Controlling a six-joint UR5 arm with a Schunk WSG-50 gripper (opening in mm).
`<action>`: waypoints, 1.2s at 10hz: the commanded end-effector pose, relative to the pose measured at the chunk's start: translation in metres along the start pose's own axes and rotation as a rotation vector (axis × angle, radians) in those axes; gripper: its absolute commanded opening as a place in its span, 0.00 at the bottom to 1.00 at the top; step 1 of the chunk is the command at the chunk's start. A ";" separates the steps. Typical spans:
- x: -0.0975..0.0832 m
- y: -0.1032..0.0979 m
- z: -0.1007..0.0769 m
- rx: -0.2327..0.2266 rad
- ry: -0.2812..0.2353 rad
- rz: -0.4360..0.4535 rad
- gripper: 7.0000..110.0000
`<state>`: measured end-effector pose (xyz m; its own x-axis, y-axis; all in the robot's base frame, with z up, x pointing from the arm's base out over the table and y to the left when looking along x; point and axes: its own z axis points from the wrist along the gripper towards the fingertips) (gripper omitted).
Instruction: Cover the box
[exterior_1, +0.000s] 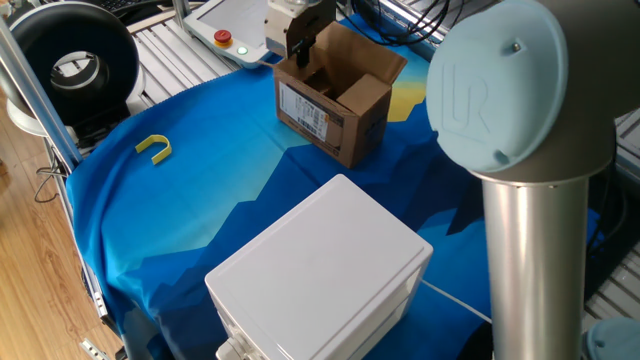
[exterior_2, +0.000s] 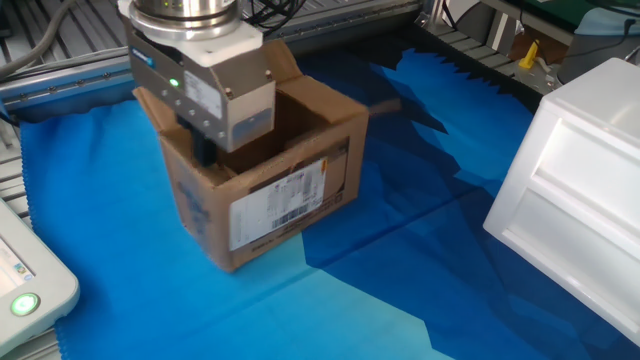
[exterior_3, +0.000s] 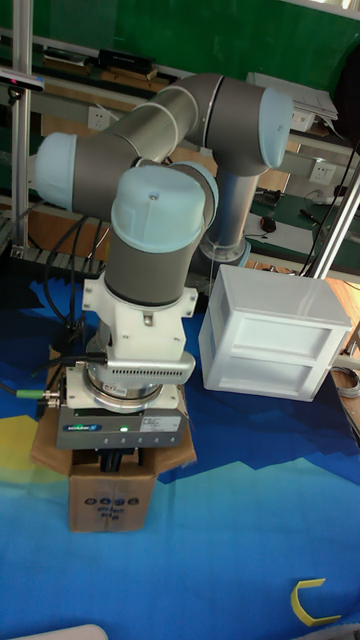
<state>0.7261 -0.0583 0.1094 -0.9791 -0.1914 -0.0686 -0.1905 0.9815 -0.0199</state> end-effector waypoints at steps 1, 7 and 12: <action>-0.022 0.007 -0.003 -0.026 -0.090 0.023 0.00; 0.059 -0.001 -0.009 0.009 0.238 0.020 0.00; 0.113 0.011 -0.049 -0.027 0.450 0.021 0.00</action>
<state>0.6355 -0.0733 0.1286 -0.9428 -0.1562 0.2946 -0.1712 0.9849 -0.0259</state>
